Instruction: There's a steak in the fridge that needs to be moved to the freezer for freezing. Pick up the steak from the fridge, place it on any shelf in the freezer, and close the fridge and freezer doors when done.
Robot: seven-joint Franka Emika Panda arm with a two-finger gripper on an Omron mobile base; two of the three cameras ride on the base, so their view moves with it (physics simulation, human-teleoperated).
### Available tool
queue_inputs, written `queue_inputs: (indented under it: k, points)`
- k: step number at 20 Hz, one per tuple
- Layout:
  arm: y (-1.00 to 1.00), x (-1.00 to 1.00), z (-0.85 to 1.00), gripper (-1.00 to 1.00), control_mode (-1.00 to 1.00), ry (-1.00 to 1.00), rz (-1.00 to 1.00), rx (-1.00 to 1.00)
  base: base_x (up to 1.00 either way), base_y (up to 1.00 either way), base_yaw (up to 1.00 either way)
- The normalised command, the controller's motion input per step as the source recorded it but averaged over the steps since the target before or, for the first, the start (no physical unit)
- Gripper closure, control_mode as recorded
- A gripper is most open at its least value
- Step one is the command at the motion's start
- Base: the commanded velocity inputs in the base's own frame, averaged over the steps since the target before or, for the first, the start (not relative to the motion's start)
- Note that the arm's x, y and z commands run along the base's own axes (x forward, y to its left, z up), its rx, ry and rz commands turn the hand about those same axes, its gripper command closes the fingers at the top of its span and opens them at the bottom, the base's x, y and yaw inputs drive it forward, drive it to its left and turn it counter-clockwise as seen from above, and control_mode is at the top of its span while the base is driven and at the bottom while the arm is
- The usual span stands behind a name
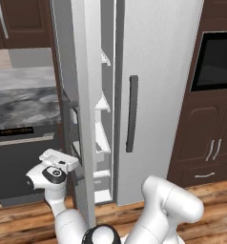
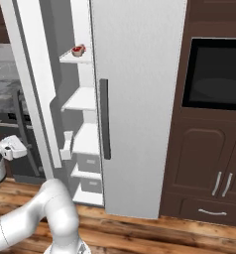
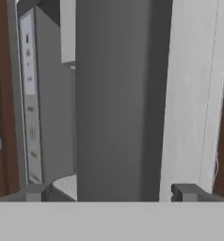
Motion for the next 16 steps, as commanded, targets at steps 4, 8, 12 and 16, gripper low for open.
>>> queue_inputs:
  k: [4, 8, 12, 16]
  points:
    - [-0.56, 0.30, 0.01, -1.00, -1.00, 0.00, -0.11, 0.06, 0.00, 0.00, 0.00]
    - [-0.52, 0.38, 0.03, -1.00, -1.00, 0.00, -0.11, 0.06, 0.00, 0.00, 0.00]
    - [-0.55, 0.41, 0.08, -1.00, -1.00, 0.00, -0.11, 0.08, 0.00, 0.00, 0.00]
    - [-0.69, 0.31, 0.09, -1.00, -1.00, 0.00, -0.09, 0.11, 0.00, 0.00, 0.00]
